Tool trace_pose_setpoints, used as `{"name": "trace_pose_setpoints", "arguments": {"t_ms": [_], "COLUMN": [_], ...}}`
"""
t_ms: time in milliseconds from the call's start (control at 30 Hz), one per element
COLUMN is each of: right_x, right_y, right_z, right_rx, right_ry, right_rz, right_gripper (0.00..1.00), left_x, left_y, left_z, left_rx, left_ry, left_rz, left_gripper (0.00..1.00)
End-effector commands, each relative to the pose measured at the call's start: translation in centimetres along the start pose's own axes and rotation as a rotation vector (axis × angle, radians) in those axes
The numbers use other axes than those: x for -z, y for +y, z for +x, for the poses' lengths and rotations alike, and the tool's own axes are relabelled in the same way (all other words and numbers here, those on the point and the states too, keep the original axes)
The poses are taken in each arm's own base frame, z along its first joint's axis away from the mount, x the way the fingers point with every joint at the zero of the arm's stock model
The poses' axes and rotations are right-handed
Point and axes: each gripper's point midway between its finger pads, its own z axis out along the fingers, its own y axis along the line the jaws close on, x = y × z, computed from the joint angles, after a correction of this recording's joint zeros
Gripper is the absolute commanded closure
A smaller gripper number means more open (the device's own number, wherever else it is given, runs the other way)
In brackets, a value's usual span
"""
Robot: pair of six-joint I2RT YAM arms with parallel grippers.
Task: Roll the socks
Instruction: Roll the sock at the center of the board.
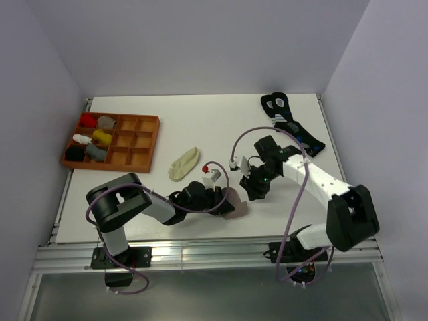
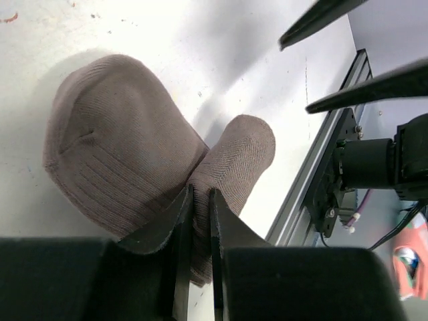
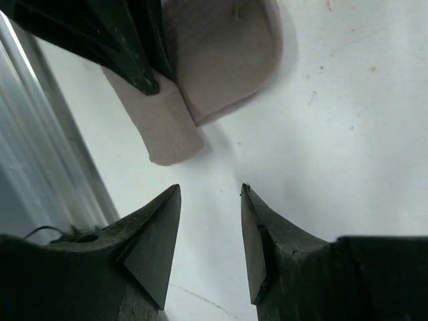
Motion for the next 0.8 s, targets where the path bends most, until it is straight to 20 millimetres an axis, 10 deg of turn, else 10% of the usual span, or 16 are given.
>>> {"name": "trace_pose_setpoints", "arguments": {"t_ms": [0,767], "right_x": [1.1,-3.2], "right_y": [-1.5,4.4], "right_z": [-1.1,-0.3], "right_rx": [0.161,0.588], "right_ry": [-0.093,-0.193], "right_rz": [0.147,0.174], "right_gripper": [0.51,0.46], "left_x": [2.7,4.0], "left_y": [6.9,9.0], "left_z": [7.2,10.4], "left_rx": [0.102,0.330], "left_ry": [0.269,0.446], "left_rz": [-0.253,-0.339], "left_gripper": [1.00,1.00]}}
